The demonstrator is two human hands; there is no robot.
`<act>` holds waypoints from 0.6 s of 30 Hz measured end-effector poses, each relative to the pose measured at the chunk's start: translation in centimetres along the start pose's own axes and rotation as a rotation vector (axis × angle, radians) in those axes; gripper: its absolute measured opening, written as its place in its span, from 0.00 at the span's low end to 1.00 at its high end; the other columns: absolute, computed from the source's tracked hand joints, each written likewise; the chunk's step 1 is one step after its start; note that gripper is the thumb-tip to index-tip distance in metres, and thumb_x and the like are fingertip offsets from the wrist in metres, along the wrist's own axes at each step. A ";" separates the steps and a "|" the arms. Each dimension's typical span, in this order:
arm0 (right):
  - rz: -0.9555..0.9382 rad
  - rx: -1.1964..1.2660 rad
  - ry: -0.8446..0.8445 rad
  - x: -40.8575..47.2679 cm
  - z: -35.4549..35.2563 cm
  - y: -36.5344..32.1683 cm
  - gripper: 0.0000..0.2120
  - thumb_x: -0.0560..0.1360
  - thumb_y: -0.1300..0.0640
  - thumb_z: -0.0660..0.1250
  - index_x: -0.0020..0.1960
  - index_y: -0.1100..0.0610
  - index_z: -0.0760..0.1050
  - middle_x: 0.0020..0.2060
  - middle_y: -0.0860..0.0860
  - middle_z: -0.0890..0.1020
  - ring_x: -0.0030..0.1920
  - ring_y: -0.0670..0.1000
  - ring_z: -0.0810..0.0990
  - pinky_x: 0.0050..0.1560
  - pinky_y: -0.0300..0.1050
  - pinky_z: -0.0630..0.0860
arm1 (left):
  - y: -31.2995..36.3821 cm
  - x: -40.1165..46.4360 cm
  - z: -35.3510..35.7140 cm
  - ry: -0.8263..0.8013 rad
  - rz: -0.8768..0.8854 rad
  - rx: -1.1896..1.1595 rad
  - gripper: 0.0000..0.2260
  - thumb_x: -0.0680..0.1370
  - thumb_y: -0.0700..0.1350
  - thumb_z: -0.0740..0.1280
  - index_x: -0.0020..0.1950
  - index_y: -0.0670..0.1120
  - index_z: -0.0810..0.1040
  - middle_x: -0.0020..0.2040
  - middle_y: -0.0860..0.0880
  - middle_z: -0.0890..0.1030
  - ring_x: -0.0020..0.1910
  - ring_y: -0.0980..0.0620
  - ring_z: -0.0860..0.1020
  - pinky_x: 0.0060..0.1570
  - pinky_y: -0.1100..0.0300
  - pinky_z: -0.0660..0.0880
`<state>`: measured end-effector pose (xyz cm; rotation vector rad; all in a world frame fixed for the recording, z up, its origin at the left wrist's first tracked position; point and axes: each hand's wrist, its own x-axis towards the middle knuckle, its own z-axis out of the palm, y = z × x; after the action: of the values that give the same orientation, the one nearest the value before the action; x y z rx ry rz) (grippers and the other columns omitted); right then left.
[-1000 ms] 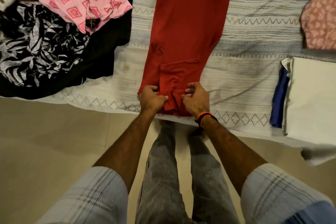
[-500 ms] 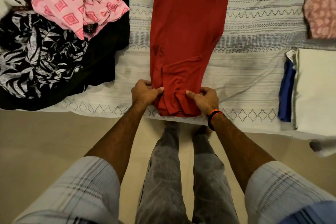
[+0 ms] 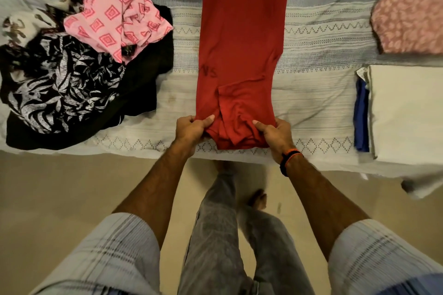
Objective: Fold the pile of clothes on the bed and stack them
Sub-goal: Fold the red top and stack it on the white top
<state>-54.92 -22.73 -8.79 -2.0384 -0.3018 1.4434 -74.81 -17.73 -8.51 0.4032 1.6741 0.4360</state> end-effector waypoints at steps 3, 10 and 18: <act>-0.024 -0.018 0.001 -1.5 -1.2 -0.2 0.23 0.70 0.58 0.77 0.63 0.62 0.78 0.53 0.54 0.84 0.52 0.54 0.84 0.58 0.53 0.80 | -0.6 -1.7 0.2 0.014 -0.009 -0.044 0.16 0.72 0.39 0.77 0.56 0.36 0.78 0.56 0.41 0.82 0.51 0.42 0.83 0.47 0.50 0.82; -0.017 0.007 0.012 -5.8 -4.1 1.8 0.21 0.68 0.61 0.77 0.60 0.65 0.79 0.51 0.56 0.84 0.50 0.57 0.83 0.57 0.54 0.80 | -3.3 -6.9 0.7 0.022 -0.012 -0.073 0.18 0.73 0.36 0.75 0.60 0.31 0.77 0.55 0.39 0.82 0.50 0.41 0.83 0.48 0.49 0.82; -0.011 0.065 -0.002 -11.0 -7.2 5.2 0.09 0.69 0.68 0.72 0.50 0.67 0.81 0.45 0.57 0.84 0.45 0.57 0.83 0.52 0.49 0.80 | -8.5 -11.7 -0.3 -0.011 -0.038 -0.180 0.17 0.73 0.32 0.73 0.61 0.34 0.77 0.57 0.38 0.82 0.48 0.44 0.83 0.32 0.56 0.82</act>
<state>-53.40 -34.97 -1.87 -1.9802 -0.2627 1.4306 -73.58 -30.96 -2.76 0.2400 1.6141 0.5509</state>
